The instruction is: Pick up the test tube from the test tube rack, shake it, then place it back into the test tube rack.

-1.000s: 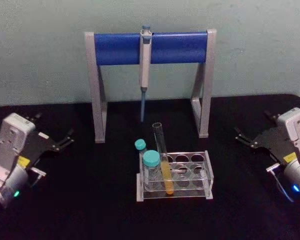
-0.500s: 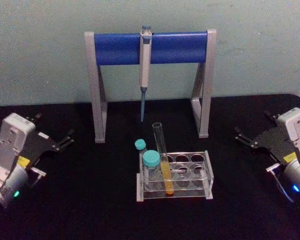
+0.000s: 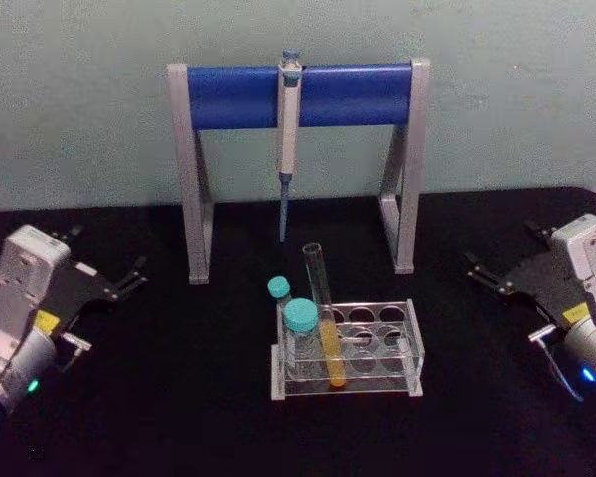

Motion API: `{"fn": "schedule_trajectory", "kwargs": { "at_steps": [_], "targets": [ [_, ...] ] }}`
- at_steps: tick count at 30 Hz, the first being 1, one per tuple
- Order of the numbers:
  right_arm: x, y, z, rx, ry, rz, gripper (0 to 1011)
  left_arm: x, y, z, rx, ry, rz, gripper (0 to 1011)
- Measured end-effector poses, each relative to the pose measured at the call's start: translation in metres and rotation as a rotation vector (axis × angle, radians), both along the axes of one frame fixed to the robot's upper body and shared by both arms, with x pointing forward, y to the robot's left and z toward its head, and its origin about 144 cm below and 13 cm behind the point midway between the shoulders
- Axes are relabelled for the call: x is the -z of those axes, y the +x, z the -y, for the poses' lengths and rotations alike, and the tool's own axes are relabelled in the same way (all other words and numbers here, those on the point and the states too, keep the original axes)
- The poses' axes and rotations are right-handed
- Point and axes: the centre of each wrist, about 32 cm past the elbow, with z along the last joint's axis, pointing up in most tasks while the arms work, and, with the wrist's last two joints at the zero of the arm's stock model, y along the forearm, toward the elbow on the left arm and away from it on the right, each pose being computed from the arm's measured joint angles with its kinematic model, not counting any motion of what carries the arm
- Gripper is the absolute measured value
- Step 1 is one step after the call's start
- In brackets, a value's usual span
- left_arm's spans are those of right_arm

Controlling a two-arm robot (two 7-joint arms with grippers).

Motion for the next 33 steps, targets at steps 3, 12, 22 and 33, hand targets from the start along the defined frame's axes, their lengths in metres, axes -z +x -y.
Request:
{"fn": "schedule_trajectory", "kwargs": {
  "at_steps": [3, 12, 22, 33],
  "targets": [
    [0.0000, 0.0000, 0.0000, 0.000, 0.000, 0.000, 1000, 0.0000, 0.0000, 0.0000, 0.000, 0.000, 0.000, 1001],
    [0.0000, 0.0000, 0.0000, 0.000, 0.000, 0.000, 1000, 0.0000, 0.0000, 0.0000, 0.000, 0.000, 0.000, 1001],
    [0.0000, 0.0000, 0.0000, 0.000, 0.000, 0.000, 1000, 0.0000, 0.0000, 0.0000, 0.000, 0.000, 0.000, 1002],
    [-0.0076, -0.0082, 0.0017, -0.037, 0.005, -0.016, 1000, 0.0000, 0.0000, 0.0000, 0.000, 0.000, 0.000, 1001]
  ]
}}
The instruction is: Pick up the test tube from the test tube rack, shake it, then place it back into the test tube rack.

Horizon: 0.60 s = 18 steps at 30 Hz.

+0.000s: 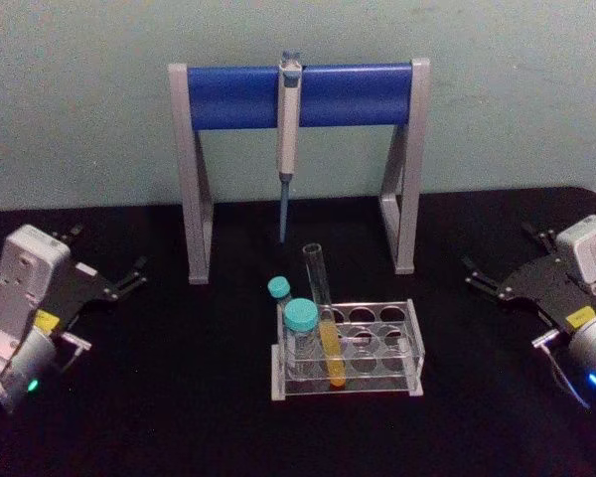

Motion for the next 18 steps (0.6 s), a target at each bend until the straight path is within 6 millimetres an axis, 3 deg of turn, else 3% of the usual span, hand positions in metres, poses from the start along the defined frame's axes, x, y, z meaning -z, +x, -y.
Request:
{"fn": "schedule_trajectory", "kwargs": {
  "at_steps": [9, 18],
  "targets": [
    [-0.013, -0.019, -0.005, -0.131, 0.087, -0.059, 1000, 0.000, 0.000, 0.000, 0.000, 0.000, 0.000, 1001],
    [-0.020, -0.031, -0.023, -0.300, 0.188, -0.113, 1000, 0.000, 0.000, 0.000, 0.000, 0.000, 0.000, 1001]
  ]
}}
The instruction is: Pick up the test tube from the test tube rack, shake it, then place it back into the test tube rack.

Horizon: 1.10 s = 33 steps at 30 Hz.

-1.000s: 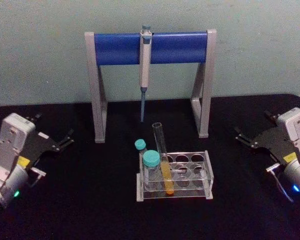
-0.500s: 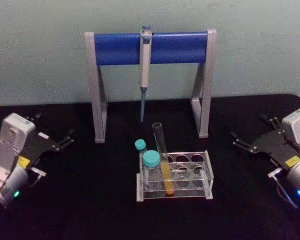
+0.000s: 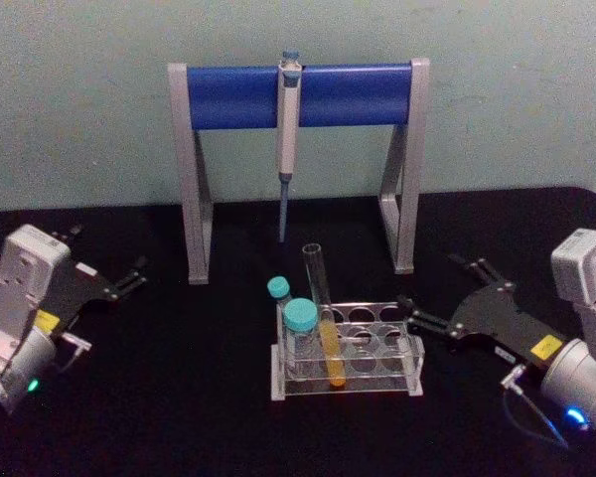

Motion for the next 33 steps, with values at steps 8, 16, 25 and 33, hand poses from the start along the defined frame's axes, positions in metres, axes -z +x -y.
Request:
{"fn": "schedule_trajectory", "kwargs": {
  "at_steps": [8, 16, 25, 33],
  "targets": [
    [-0.003, -0.002, -0.016, -0.114, 0.043, -0.041, 1000, 0.000, 0.000, 0.000, 0.000, 0.000, 0.000, 1001],
    [-0.007, 0.005, -0.029, -0.208, 0.078, -0.080, 1000, 0.000, 0.000, 0.000, 0.000, 0.000, 0.000, 1001],
    [-0.010, 0.020, -0.040, -0.255, 0.091, -0.110, 1000, 0.000, 0.000, 0.000, 0.000, 0.000, 0.000, 1001],
    [-0.014, 0.039, -0.048, -0.255, 0.084, -0.134, 1000, 0.000, 0.000, 0.000, 0.000, 0.000, 0.000, 1001]
  ]
}}
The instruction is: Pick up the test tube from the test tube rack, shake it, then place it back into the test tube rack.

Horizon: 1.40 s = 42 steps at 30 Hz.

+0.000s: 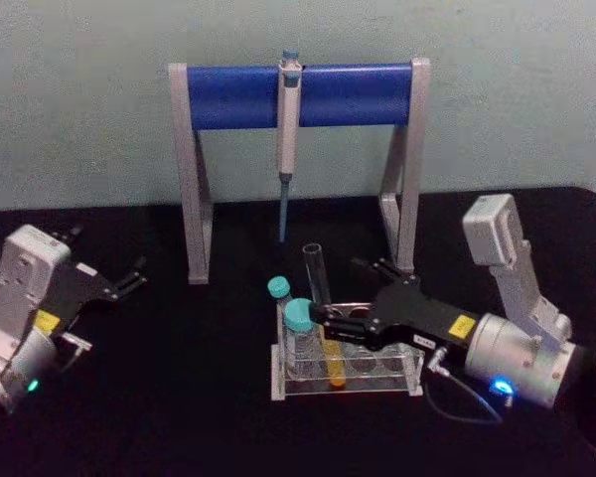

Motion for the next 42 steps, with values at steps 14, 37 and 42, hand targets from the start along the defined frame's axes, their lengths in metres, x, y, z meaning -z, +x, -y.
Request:
{"fn": "schedule_trajectory", "kwargs": {
  "at_steps": [14, 37, 42],
  "targets": [
    [-0.002, 0.022, -0.009, -0.023, -0.008, -0.043, 1000, 0.000, 0.000, 0.000, 0.000, 0.000, 0.000, 1001],
    [-0.001, 0.034, -0.017, -0.042, -0.046, -0.049, 1000, 0.000, 0.000, 0.000, 0.000, 0.000, 0.000, 1001],
    [-0.001, 0.034, -0.016, -0.041, -0.046, -0.048, 1000, 0.000, 0.000, 0.000, 0.000, 0.000, 0.000, 1001]
  ]
}}
